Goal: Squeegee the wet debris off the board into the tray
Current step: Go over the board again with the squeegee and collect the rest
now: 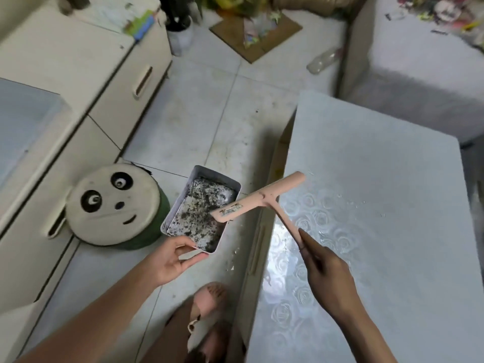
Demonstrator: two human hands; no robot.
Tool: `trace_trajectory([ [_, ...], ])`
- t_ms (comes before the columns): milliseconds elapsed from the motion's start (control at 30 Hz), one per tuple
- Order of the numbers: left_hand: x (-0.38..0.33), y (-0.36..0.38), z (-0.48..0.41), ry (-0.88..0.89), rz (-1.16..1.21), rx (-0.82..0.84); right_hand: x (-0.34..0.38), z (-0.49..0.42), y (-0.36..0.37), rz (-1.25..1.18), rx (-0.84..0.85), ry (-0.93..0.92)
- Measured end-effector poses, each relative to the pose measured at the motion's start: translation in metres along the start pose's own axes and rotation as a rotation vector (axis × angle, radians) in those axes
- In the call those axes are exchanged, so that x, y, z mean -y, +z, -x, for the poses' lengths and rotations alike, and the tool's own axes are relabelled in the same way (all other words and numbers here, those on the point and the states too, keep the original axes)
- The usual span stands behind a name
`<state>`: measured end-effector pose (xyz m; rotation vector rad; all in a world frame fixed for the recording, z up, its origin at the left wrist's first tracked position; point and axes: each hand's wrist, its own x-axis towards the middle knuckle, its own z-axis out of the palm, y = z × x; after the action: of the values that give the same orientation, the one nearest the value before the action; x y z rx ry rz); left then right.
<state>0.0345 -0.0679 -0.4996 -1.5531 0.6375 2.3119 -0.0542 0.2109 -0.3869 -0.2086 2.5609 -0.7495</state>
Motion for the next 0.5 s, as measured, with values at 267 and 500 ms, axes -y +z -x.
trace_trajectory([
  [267, -0.090, -0.045, 0.071, 0.109, -0.049, -0.016, 0.108, 0.001, 0.026, 0.068, 0.109, -0.137],
  [500, -0.211, -0.132, 0.098, 0.172, -0.038, -0.052, 0.239, -0.028, 0.085, -0.003, 0.087, -0.196],
])
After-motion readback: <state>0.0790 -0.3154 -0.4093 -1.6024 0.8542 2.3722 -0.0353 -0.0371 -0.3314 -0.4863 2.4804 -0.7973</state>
